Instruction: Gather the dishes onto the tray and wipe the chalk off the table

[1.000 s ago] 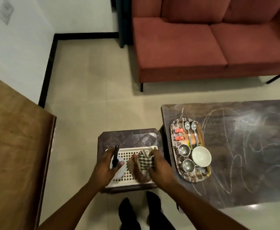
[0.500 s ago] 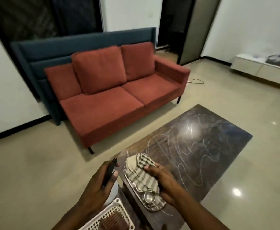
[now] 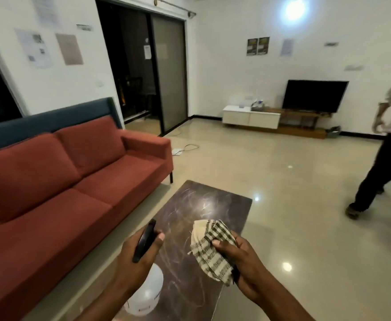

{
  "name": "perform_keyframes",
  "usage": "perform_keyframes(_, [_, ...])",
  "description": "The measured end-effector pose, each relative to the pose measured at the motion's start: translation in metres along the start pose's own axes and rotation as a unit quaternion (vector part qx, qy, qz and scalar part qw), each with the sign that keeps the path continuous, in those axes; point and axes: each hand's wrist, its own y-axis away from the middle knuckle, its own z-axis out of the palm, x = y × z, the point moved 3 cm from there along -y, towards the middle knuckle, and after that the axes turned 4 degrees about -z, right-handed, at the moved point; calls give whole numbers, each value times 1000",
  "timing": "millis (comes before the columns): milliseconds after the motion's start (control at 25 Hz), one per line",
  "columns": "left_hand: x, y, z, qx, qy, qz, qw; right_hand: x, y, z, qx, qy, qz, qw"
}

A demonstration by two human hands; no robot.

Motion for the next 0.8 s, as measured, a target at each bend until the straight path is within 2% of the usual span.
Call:
perform_keyframes(160, [7,-64,134,29,49,-76,995,-65,-34,-124,75,68,-43,994])
perform_keyframes(240, [8,-83,184,23,58,-104,993,-87,-55,-159,104,112,-57,987])
perform_keyframes(360, [23,-110,247,23,68,-108,992,-111,-93,-206,129,102,-65,984])
perform_keyframes(560, [22,-184,300,-4,65,-116,991,-129,-177,-250,135,74,-47,987])
perform_keyframes(800, [-2,-310,321,61,81,-119,988,-137,-342,-266,113,100,-11,988])
